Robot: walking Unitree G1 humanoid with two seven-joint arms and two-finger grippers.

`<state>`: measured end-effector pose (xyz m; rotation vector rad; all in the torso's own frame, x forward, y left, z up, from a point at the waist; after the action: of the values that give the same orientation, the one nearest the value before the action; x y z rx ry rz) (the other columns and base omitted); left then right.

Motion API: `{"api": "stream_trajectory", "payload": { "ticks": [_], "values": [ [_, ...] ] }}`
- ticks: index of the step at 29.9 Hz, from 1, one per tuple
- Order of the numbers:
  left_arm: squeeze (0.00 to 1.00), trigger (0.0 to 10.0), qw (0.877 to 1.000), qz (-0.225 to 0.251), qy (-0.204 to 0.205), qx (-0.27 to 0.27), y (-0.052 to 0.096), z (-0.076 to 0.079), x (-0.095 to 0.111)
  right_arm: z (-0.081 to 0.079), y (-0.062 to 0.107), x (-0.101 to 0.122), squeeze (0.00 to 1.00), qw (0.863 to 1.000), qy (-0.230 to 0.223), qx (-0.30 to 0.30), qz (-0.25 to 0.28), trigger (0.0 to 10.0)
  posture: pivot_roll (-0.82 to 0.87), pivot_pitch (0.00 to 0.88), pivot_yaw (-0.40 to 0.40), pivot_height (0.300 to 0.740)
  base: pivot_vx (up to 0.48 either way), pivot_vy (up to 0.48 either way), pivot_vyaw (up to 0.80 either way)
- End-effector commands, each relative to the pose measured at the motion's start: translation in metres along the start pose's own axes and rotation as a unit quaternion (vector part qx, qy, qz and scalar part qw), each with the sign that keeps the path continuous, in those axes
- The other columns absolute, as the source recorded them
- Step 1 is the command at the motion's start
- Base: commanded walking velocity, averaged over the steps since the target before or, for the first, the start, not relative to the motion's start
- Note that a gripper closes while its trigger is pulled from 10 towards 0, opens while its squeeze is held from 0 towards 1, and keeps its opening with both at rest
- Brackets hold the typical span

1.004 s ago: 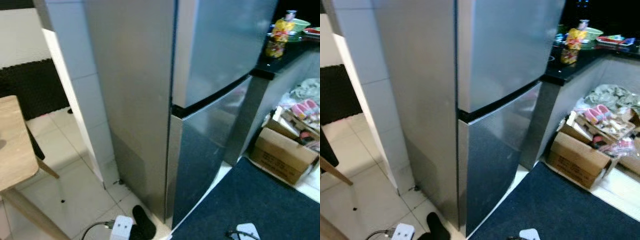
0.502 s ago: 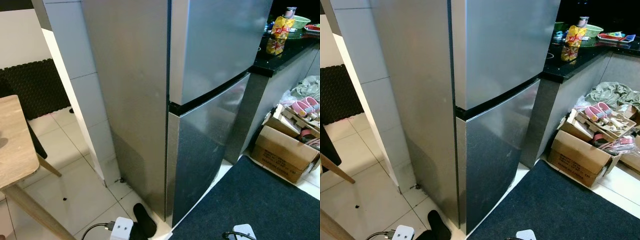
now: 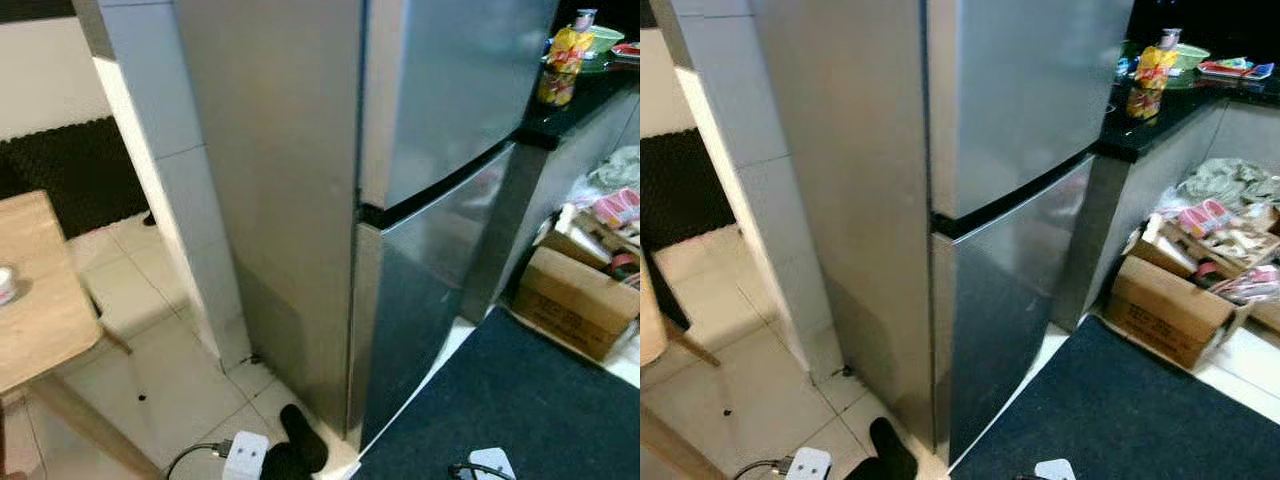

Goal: Restocking fridge

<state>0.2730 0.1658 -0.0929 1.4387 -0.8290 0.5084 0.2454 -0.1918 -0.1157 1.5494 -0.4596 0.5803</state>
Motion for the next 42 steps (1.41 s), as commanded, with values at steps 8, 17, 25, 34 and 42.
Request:
{"api": "stream_trajectory", "payload": {
  "ticks": [8, 17, 25, 34, 42],
  "values": [
    [0.0, 10.0, 1.0, -0.004, -0.015, -0.003, 0.0007, -0.0006, -0.0026, 0.0054, 0.0014, -0.0038, 0.0, 1.0, -0.009, -0.008, -0.002, 10.0, -0.04, 0.088, 0.016, 0.74, 0.0, 0.0, 0.0],
    [0.0, 10.0, 0.999, -0.015, -0.027, -0.01, -0.0005, 0.0054, -0.0048, 0.0069, 0.0017, -0.0043, 0.0, 1.0, -0.01, -0.011, -0.002, 10.0, -0.05, 0.095, 0.016, 0.74, 0.0, -0.373, 0.0],
    [0.0, 10.0, 1.0, -0.015, -0.018, -0.005, -0.0001, 0.0027, -0.0053, 0.0082, 0.0019, -0.004, 0.0, 1.0, -0.008, -0.011, -0.003, 10.0, -0.05, 0.095, 0.011, 0.74, 0.0, -0.48, 0.0],
    [0.0, 10.0, 1.0, -0.017, 0.01, 0.001, -0.0001, -0.001, -0.0057, 0.0066, 0.0014, -0.0021, 0.0, 1.0, -0.004, -0.009, -0.002, 10.0, -0.04, 0.096, 0.009, 0.74, 0.0, 0.0, 0.0],
    [0.0, 10.0, 1.0, -0.016, 0.009, 0.003, 0.0003, -0.0022, -0.0059, 0.0064, 0.0013, -0.0021, 0.0, 1.0, -0.004, -0.008, -0.002, 10.0, -0.04, 0.095, 0.01, 0.74, 0.0, 0.458, 0.0]
  ]
}}
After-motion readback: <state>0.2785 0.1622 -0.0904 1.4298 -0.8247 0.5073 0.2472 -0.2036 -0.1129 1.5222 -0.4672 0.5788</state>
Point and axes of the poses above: a point about 5 cm out from each wrist's last joint towards the gripper, its own y axis pointing back from the gripper into the wrist, its own x axis along the axis of the wrist's last joint, z = x × y, the point moved 6 cm from there along -y, pointing out of the wrist towards the gripper, and after that the axes turned 1 degree about -y, right-handed, at the moved point
